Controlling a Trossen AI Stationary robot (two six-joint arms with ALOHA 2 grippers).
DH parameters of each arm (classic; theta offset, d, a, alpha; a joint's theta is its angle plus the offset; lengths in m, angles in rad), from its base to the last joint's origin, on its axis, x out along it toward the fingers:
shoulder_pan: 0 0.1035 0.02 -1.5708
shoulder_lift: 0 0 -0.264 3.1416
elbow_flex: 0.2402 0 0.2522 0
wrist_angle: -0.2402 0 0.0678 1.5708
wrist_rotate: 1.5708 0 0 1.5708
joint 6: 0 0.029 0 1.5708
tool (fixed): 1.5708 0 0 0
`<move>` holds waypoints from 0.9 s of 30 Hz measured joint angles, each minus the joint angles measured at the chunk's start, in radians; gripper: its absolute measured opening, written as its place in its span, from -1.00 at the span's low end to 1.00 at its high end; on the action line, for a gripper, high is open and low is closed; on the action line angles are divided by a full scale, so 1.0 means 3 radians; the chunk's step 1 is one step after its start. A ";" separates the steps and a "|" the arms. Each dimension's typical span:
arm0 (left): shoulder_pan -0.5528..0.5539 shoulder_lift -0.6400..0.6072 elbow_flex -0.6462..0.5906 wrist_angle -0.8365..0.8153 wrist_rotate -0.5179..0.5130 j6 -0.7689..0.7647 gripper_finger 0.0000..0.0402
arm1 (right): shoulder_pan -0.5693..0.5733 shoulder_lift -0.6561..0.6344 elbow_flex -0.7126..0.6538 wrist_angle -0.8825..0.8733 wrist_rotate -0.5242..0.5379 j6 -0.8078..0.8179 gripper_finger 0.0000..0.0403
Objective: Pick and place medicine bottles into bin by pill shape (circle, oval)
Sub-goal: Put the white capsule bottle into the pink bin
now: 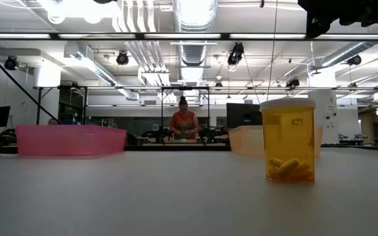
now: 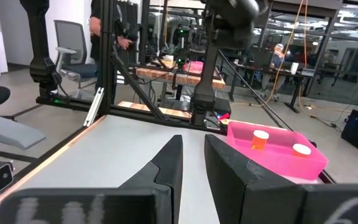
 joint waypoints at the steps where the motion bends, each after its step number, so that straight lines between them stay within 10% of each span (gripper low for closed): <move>1: 0.0070 -0.0020 0.0000 -0.0287 -0.0079 0.0066 -0.38 | 0.0000 -0.0001 0.0000 -0.0002 0.0000 0.0000 -0.71; 7: 0.0502 -0.0178 0.0001 -0.2385 -0.1039 0.0741 -0.38 | 0.0000 0.0000 0.0000 -0.0019 0.0000 -0.0005 -0.71; 17: 0.0943 -0.0245 0.0000 -0.4954 -0.3861 0.0751 -0.38 | 0.0000 0.0000 0.0000 -0.0019 0.0001 -0.0025 -0.71; 27: 0.1490 -0.0496 -0.0018 -0.6057 -0.4576 0.0042 -0.38 | 0.0000 0.0000 0.0000 -0.0024 0.0001 -0.0018 -0.71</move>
